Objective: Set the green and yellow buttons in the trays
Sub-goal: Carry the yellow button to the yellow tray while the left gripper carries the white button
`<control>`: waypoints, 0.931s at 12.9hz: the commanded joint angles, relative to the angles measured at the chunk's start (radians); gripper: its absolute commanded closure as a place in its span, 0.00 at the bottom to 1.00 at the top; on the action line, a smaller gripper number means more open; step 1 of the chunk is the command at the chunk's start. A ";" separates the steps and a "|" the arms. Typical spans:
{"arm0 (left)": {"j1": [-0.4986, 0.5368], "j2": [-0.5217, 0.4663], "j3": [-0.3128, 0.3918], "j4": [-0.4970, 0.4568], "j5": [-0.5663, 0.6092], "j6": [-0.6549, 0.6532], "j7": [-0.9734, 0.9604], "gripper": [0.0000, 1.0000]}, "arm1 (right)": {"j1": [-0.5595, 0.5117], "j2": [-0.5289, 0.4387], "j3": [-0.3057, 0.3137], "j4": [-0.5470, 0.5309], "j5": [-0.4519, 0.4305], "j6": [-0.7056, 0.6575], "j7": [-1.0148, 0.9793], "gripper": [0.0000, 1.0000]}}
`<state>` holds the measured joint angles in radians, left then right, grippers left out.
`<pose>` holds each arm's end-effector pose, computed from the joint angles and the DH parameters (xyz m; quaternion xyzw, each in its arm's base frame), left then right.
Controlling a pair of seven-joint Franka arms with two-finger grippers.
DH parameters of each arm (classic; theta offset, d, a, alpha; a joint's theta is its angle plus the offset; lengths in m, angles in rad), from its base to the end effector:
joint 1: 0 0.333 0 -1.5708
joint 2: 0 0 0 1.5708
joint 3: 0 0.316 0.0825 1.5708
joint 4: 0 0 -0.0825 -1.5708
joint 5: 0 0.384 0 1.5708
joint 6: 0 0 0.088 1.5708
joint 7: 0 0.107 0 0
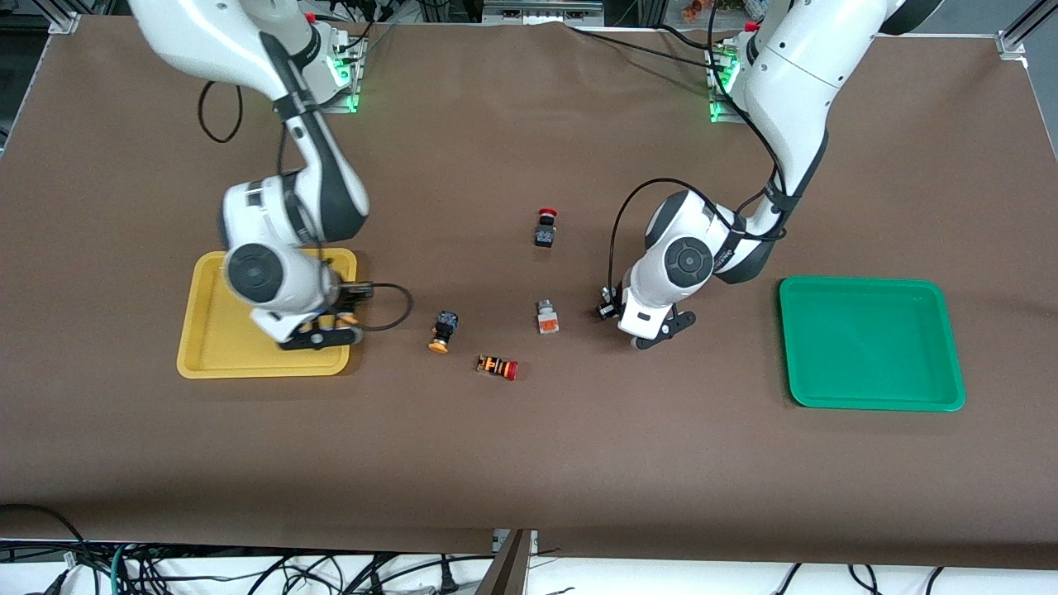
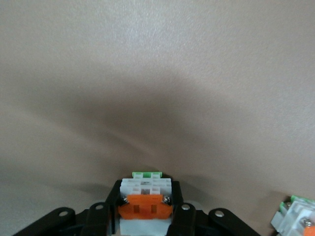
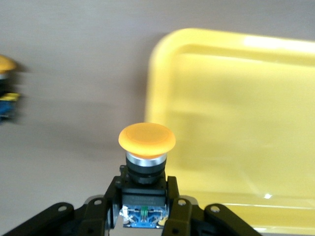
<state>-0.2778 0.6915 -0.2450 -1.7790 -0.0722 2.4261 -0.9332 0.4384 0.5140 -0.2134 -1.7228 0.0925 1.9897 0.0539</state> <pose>0.5725 -0.3174 0.1752 0.9616 0.2548 -0.0778 0.0661 0.6199 0.1593 0.2761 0.9907 0.0684 -0.1137 0.0297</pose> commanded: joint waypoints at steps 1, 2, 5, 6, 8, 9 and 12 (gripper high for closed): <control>0.023 -0.033 0.007 0.023 -0.012 -0.048 0.011 0.83 | -0.004 -0.002 -0.072 -0.021 0.015 -0.012 -0.110 0.81; 0.037 -0.039 0.007 0.044 -0.011 -0.086 0.013 0.84 | -0.035 0.004 -0.075 -0.026 0.013 -0.009 -0.133 0.81; 0.089 -0.049 0.009 0.134 0.000 -0.260 0.104 0.84 | -0.151 0.052 -0.075 -0.024 0.013 0.003 -0.259 0.80; 0.124 -0.055 0.009 0.154 0.000 -0.304 0.170 0.84 | -0.174 0.061 -0.075 -0.026 0.013 0.004 -0.266 0.80; 0.198 -0.063 0.009 0.161 0.000 -0.338 0.319 0.83 | -0.211 0.090 -0.075 -0.027 0.013 0.021 -0.267 0.80; 0.241 -0.061 0.009 0.159 0.000 -0.338 0.412 0.83 | -0.227 0.096 -0.075 -0.027 0.013 0.023 -0.288 0.80; 0.337 -0.061 0.021 0.159 0.002 -0.369 0.687 0.83 | -0.253 0.112 -0.073 -0.050 0.015 0.044 -0.304 0.79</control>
<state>0.0187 0.6385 -0.2234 -1.6190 -0.0715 2.0920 -0.3892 0.2049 0.6303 -0.2964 -1.7519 0.0926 2.0143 -0.2230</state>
